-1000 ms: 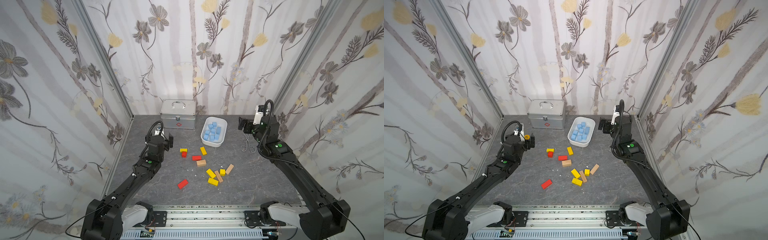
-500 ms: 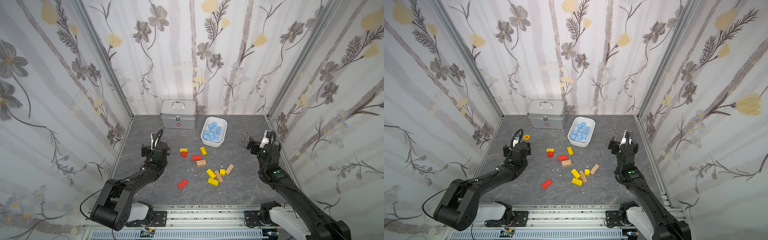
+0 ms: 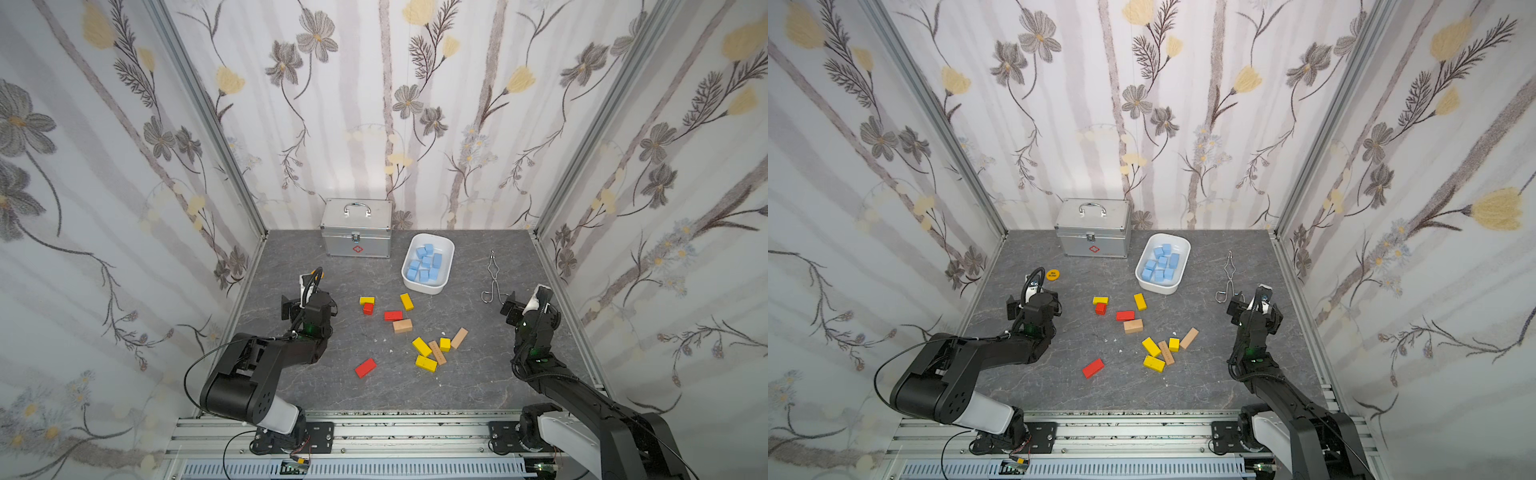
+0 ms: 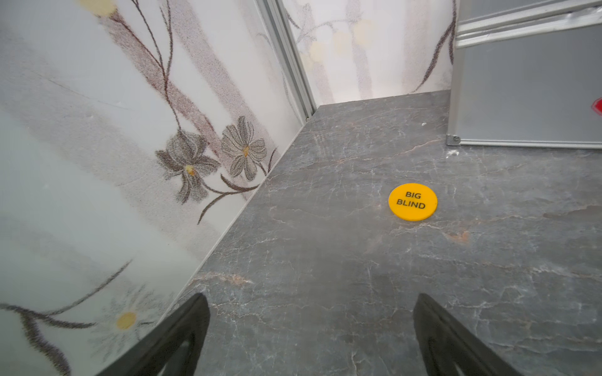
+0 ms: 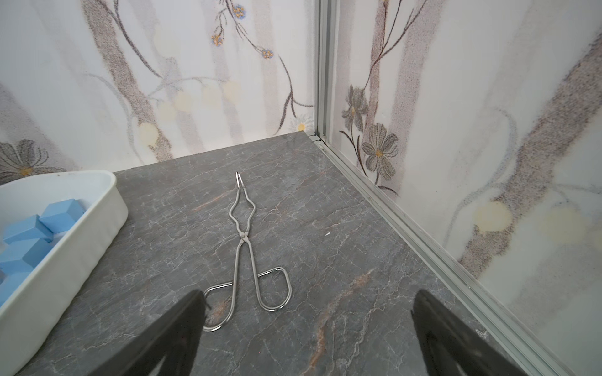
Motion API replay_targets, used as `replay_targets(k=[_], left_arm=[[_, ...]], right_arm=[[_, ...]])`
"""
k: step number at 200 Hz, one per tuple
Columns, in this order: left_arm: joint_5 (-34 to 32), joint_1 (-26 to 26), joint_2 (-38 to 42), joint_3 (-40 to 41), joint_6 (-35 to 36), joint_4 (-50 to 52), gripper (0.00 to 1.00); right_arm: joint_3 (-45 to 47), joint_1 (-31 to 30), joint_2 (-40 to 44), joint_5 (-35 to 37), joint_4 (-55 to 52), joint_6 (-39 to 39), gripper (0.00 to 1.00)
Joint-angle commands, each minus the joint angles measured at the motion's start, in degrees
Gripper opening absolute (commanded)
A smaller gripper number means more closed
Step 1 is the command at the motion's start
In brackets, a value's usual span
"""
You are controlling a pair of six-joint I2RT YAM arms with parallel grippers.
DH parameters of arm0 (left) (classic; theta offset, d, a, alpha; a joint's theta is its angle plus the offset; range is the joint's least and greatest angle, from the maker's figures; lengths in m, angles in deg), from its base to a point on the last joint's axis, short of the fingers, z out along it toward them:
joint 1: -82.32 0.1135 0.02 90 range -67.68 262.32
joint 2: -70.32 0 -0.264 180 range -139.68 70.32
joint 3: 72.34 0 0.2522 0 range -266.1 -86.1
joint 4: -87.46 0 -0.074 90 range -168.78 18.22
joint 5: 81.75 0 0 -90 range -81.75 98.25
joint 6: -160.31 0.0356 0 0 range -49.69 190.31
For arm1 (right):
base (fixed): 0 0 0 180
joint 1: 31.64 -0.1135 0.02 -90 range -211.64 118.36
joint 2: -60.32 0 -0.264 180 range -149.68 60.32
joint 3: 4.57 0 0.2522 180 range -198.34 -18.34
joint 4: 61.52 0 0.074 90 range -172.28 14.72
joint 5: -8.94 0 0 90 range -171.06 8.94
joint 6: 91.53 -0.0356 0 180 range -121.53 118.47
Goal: Pick out the blue building blocks
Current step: Reset both arms
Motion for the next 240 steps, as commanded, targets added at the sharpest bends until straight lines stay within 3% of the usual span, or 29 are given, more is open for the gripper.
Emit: replay_targets(k=[1,11,47,106,114,162,240], left_arm=[[4.1,1.8,-2.5,0.8,-1.8,-10.0,1.0],[5.9,2.3,-1.3,-0.2,-3.2,-5.1,1.0],[13.3,5.3,0.1,1.4,-5.6,-5.2,1.0],[30.2,11.9,-1.8,1.9,-8.9,-5.6,1.0],[30.2,12.2,-3.1,3.3,-8.8,-9.9,1.0],[30.5,12.8,-2.3,2.8,-9.7,-7.3,1.0],[30.3,12.8,-2.4,2.8,-9.6,-7.8,1.0]], right_arm=[[-0.5,0.4,-2.1,1.4,9.3,0.3,1.0],[-0.1,0.6,-2.9,1.1,11.8,1.2,1.0],[0.1,1.4,-3.7,-1.6,14.4,2.4,1.0],[0.0,2.3,-5.0,-12.9,19.0,7.4,1.0],[-0.3,2.5,-5.6,-14.3,19.2,8.0,1.0],[-1.3,3.0,-8.1,-18.7,20.1,10.2,1.0],[-2.4,9.7,-11.3,-35.6,20.0,8.5,1.0]])
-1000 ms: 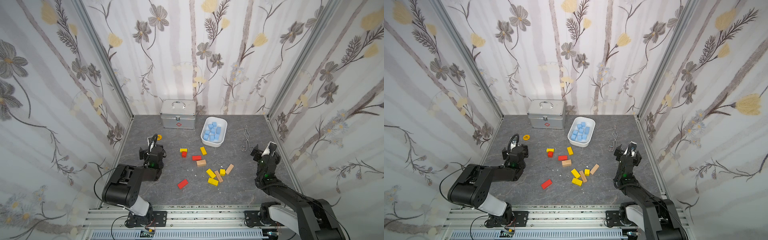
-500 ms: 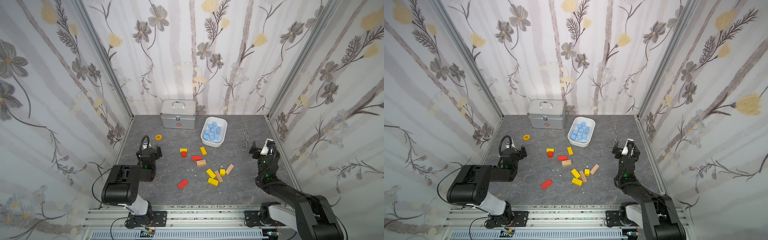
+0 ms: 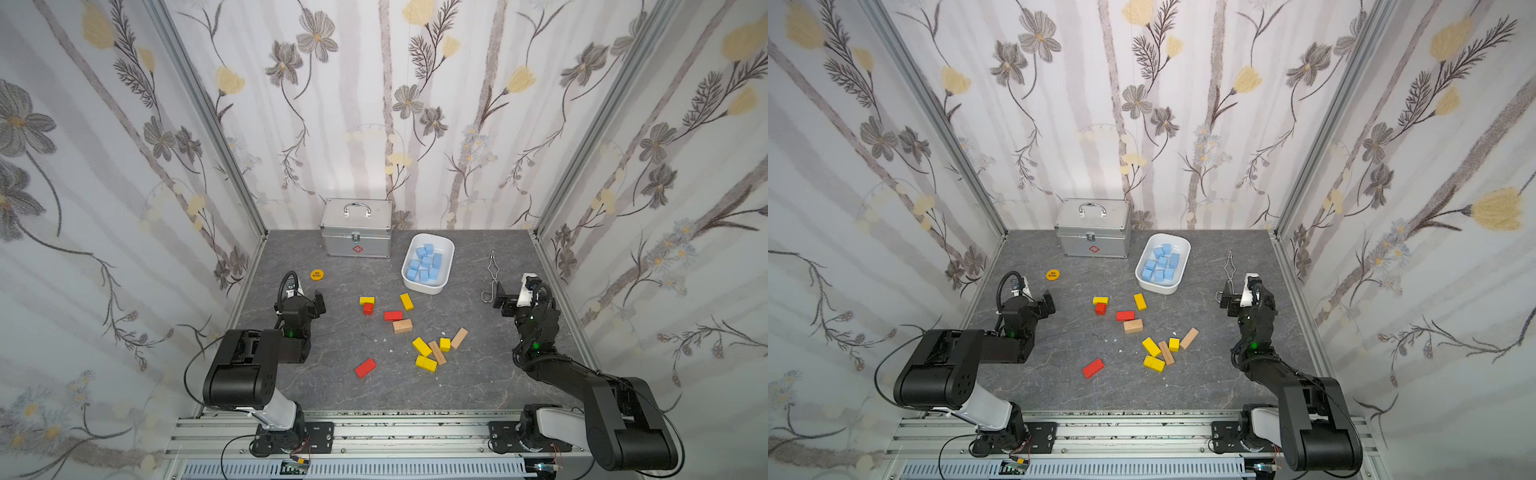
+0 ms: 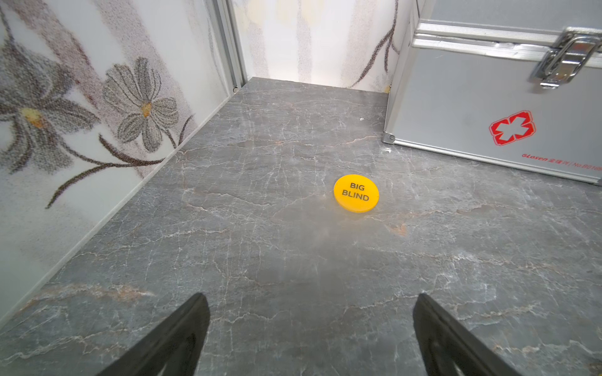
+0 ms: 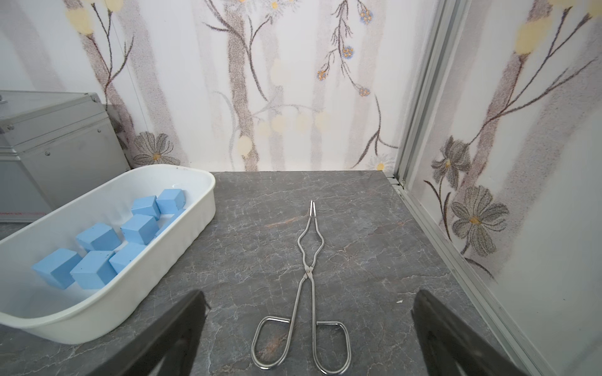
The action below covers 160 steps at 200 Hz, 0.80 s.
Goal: Pick out the blue building blocks
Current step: Reset both arms
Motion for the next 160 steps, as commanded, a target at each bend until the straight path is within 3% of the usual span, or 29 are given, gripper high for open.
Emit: replay_targets(k=[1,126,160], left_arm=[[0.4,0.1,0.0,-0.1,-0.7,-2.2,1.0],[0.3,0.1,-0.1,-0.1,-0.8,-2.2,1.0],[0.2,0.1,0.0,-0.2,-0.7,-2.2,1.0]], right_arm=[[-0.4,1.8,-0.8,-6.7,3.7,-0.8,1.0],[1.9,4.2,-4.7,-9.2,11.1,-2.8,1.0],[1.5,4.0,-4.9,-3.3,10.6,-4.8,1.0]])
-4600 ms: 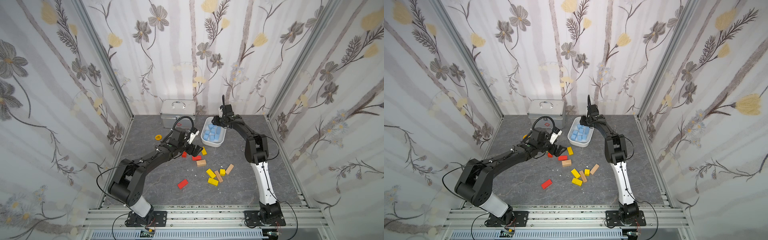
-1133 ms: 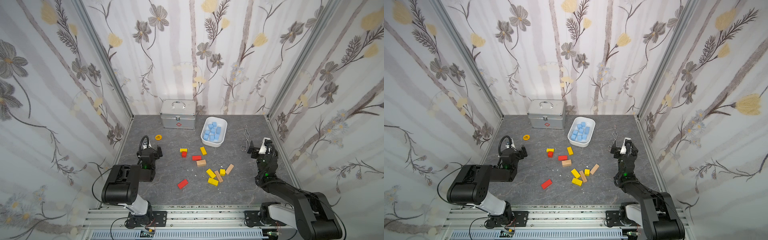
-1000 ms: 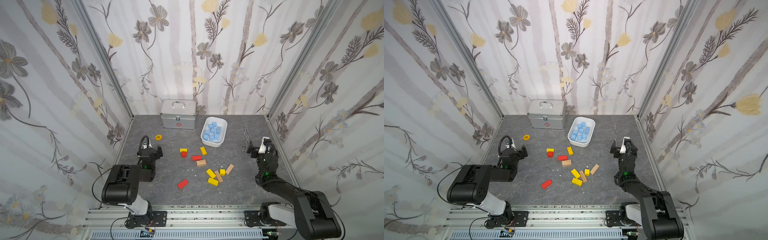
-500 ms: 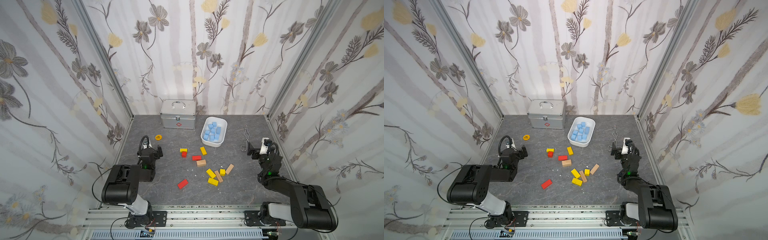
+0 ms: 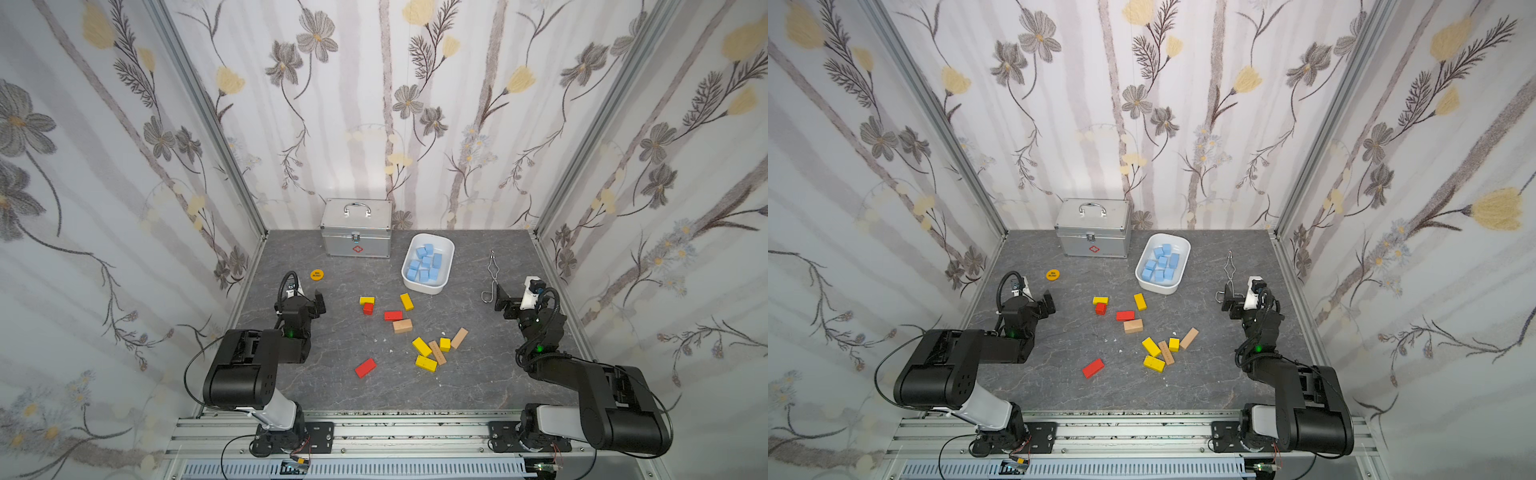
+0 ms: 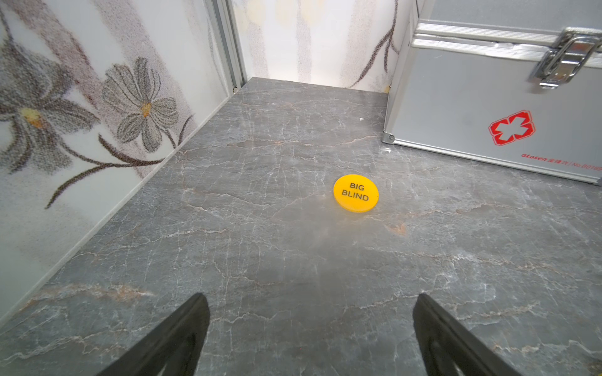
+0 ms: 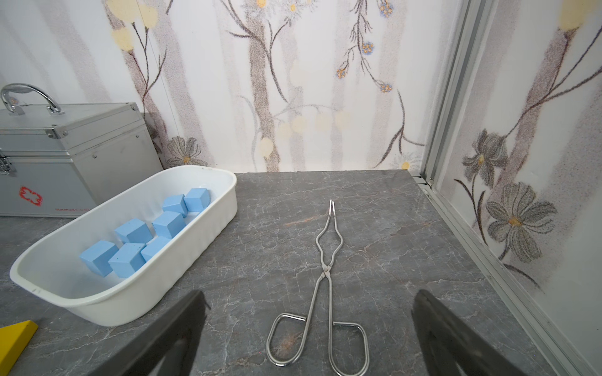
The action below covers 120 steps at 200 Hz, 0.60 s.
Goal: Pick out the blue building blocks
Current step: Reset both arms
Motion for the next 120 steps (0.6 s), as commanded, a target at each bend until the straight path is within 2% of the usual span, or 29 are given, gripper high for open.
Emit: replay_targets(k=[1,26,48,75,120], left_arm=[[0.2,0.1,0.0,-0.2,-0.7,-2.2,1.0],[0.2,0.0,0.0,-0.2,-0.7,-2.2,1.0],[0.2,0.0,0.0,-0.2,-0.6,-2.2,1.0],[0.2,0.0,0.0,-0.1,-0.7,-2.2,1.0],[0.2,0.0,0.0,-0.1,-0.7,-2.2,1.0]], right_arm=[[-0.5,-0.1,-0.2,4.8,2.5,-1.6,1.0],[-0.3,-1.7,-0.2,10.0,2.7,-1.7,1.0],[-0.2,-2.0,-0.1,10.7,2.8,-1.6,1.0],[1.5,-3.7,0.3,22.7,5.8,-4.2,1.0],[1.4,-3.7,0.3,23.0,5.6,-4.4,1.0]])
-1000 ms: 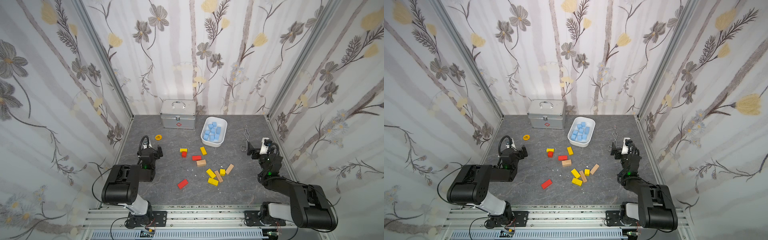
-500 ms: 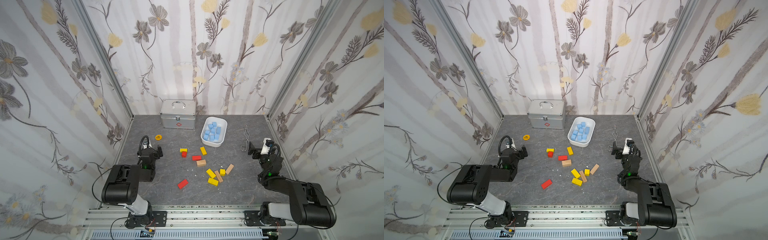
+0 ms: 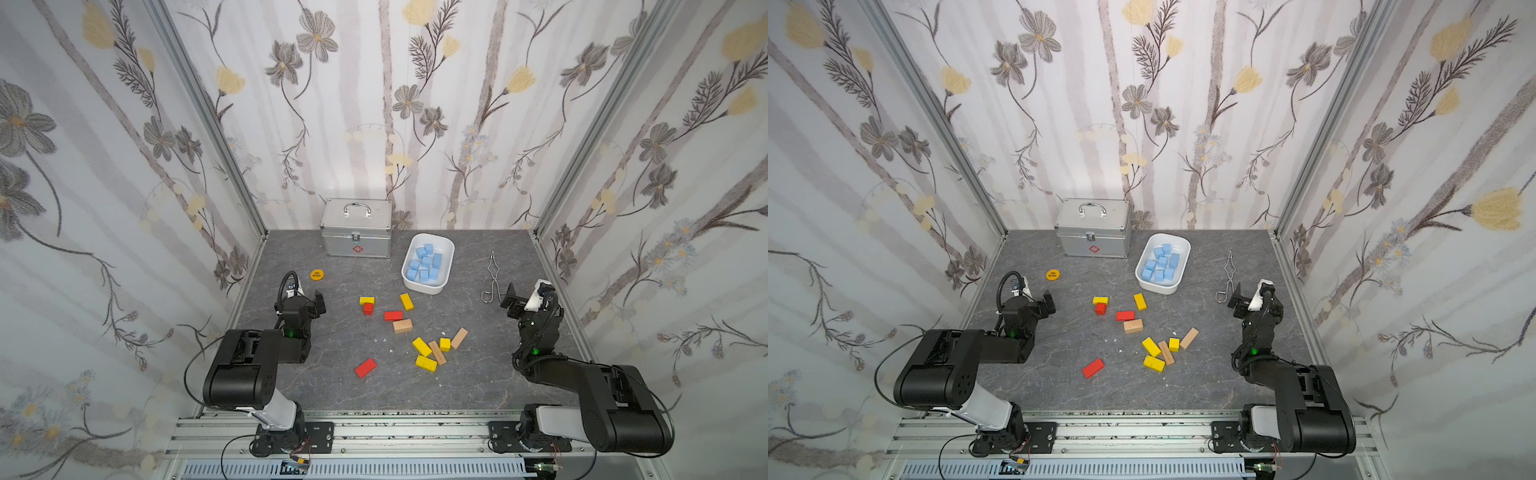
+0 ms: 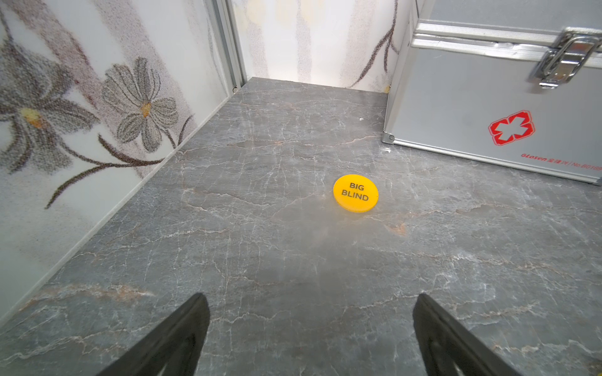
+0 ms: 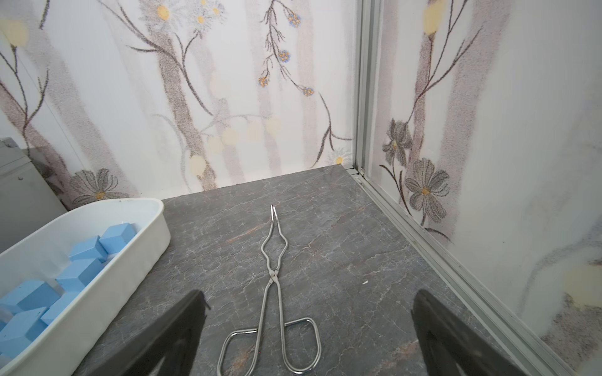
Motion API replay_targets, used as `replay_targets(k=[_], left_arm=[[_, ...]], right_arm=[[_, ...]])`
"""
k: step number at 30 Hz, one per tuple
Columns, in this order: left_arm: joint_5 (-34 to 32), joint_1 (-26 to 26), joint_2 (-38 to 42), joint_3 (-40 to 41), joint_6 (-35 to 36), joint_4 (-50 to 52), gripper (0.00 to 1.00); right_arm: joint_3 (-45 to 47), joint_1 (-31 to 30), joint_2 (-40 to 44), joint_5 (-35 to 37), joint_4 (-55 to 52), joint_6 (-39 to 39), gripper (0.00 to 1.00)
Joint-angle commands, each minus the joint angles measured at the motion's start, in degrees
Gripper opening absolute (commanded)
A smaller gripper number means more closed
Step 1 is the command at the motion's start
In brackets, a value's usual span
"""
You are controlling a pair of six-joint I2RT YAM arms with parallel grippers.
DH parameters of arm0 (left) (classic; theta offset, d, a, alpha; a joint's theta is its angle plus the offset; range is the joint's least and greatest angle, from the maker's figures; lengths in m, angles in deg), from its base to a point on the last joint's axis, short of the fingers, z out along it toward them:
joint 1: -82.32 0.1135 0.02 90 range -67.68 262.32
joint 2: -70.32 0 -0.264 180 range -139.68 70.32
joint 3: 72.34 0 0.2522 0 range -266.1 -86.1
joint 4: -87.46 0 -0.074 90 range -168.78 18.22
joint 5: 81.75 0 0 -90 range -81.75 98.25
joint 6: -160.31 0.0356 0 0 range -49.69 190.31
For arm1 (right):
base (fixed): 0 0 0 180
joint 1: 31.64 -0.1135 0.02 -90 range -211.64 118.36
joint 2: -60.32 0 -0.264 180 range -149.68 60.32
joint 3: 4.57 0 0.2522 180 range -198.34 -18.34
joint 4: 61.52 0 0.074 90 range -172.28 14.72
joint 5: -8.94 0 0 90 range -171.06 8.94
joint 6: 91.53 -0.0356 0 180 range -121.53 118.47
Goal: Pick out the blue building blocks
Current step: Reset both arms
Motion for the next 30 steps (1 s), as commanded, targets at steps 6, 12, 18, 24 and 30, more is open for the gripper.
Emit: replay_targets(k=[6,12,18,24,30], left_arm=[[0.2,0.1,-0.1,-0.1,-0.7,-2.2,1.0],[0.2,0.1,0.0,-0.1,-0.7,-2.2,1.0],[0.2,0.1,0.0,-0.1,-0.7,-2.2,1.0],[4.3,0.1,-0.1,-0.8,0.9,-0.9,1.0],[4.6,0.1,0.0,-0.9,0.9,-0.8,1.0]], right_arm=[[0.0,-0.1,0.2,2.8,3.6,-0.5,1.0],[0.0,-0.1,0.2,2.8,3.5,-0.5,1.0],[0.0,0.0,0.2,2.8,3.6,-0.6,1.0],[0.0,0.0,0.2,2.8,3.5,-0.6,1.0],[0.0,-0.1,0.2,2.8,3.6,-0.5,1.0]])
